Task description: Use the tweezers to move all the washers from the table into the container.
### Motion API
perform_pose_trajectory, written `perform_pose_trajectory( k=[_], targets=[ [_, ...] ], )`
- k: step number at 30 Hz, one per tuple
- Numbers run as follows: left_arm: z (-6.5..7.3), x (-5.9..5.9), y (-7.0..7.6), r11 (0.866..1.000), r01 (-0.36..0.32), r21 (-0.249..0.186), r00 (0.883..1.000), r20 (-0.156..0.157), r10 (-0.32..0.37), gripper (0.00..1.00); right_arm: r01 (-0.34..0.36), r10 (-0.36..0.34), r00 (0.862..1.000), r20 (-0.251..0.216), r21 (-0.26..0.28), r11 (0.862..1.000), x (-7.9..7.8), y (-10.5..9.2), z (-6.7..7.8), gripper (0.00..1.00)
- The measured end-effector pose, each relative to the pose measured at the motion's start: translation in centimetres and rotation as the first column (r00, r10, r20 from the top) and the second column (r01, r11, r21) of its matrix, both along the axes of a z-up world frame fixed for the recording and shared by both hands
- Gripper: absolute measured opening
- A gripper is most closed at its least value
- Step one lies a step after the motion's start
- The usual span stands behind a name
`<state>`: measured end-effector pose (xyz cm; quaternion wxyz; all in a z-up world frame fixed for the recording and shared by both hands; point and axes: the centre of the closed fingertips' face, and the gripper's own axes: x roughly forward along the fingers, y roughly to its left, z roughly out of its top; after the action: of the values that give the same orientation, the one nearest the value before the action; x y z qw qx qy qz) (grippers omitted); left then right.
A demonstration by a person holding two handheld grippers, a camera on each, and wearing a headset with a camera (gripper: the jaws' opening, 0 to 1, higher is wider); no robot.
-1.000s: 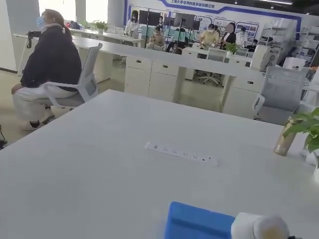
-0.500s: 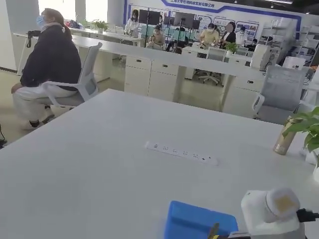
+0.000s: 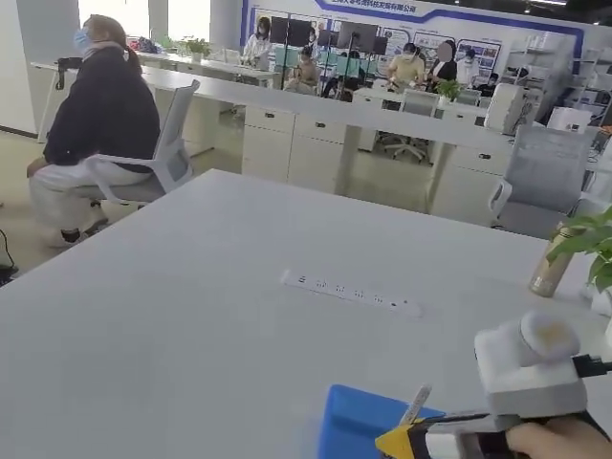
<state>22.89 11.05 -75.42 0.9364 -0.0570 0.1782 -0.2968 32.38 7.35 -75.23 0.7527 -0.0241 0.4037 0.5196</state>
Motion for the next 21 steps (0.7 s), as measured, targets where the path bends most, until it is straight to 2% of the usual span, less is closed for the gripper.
perform_pose_trajectory(
  k=[5, 11, 15, 21],
  targets=[
    [-0.1, 0.0, 0.0, 1.000, 0.002, 0.003, 1.000, 0.000, -0.002, 0.96, 0.060, -0.059, 0.998, -0.023, 0.026, 0.998, 1.4, -0.2, -0.1, 0.03],
    [-0.3, 0.0, 0.0, 1.000, 0.007, 0.008, 1.000, -0.003, -0.007, 0.95, 0.117, -0.116, 0.993, -0.016, 0.033, 0.993, 3.0, -0.3, -0.3, 0.03],
    [-0.3, 0.0, 0.0, 1.000, 0.008, 0.008, 1.000, -0.007, -0.008, 0.95, 0.140, -0.140, 0.990, 0.000, -0.006, 0.990, 4.0, -0.5, -1.7, 0.03],
    [-0.3, 0.0, 0.1, 1.000, 0.005, 0.005, 1.000, -0.006, -0.005, 0.95, 0.133, -0.131, 0.991, 0.027, -0.044, 0.990, 4.3, -0.3, -3.1, 0.03]
  ],
)
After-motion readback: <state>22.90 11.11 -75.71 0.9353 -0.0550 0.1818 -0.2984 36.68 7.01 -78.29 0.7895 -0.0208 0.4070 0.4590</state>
